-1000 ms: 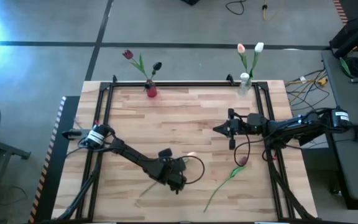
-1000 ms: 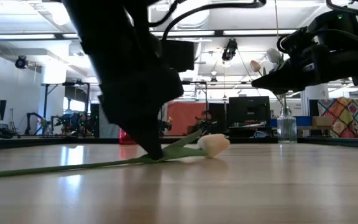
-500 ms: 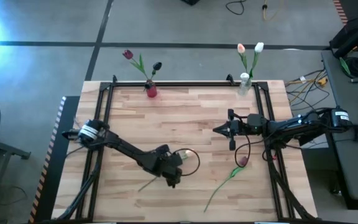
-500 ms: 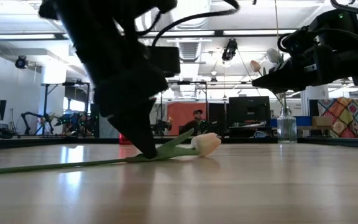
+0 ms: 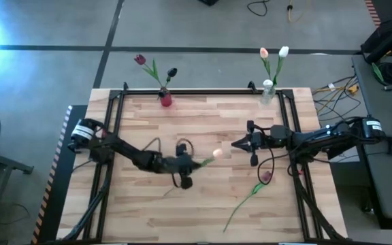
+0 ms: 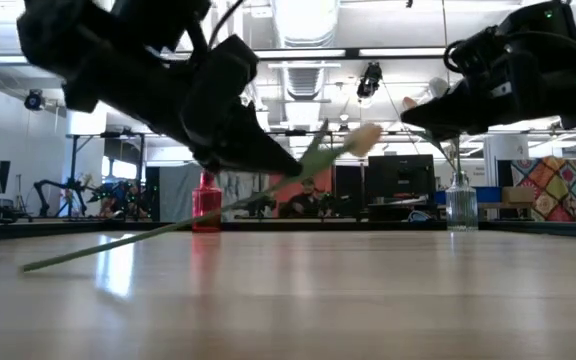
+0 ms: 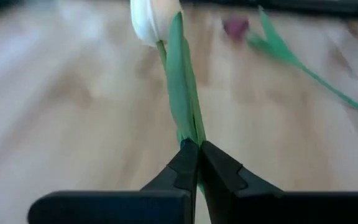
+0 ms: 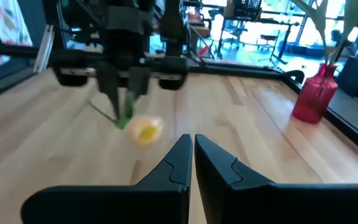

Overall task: Sort flowers into vase by color
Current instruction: Put the orange tulip into the transparent vase

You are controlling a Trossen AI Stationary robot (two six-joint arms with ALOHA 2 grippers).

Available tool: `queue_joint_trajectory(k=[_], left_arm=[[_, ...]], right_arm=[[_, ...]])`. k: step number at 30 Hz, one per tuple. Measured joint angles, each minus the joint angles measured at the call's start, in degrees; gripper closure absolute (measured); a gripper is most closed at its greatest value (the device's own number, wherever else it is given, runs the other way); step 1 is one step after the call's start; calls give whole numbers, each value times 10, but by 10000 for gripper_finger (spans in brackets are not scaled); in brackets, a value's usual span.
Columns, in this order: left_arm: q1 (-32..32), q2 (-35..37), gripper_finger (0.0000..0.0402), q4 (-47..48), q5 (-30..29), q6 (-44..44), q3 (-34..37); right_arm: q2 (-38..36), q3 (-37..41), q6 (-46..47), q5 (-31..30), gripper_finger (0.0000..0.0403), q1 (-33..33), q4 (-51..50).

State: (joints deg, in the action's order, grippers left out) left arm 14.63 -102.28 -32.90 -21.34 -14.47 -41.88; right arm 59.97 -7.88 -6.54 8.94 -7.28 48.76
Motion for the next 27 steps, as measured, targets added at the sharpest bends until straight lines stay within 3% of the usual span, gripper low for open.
queue_joint_trajectory(k=[6, 11, 18, 22, 27], left_arm=[[-68, 15, 401, -212, 32, 106, 83], [-146, 23, 401, -345, 138, 126, 135], [-215, 25, 401, -478, 290, 146, 162], [-216, 27, 401, -519, 311, 190, 174], [-217, 29, 401, -573, 317, 221, 195]], right_arm=[[18, -34, -6, 1, 373, 13, -3], [55, -79, 21, 1, 326, 13, -7], [177, -178, 46, 0, 239, 17, -34], [239, -247, 59, -14, 212, 18, -25], [291, -298, 60, -69, 210, 35, 44]])
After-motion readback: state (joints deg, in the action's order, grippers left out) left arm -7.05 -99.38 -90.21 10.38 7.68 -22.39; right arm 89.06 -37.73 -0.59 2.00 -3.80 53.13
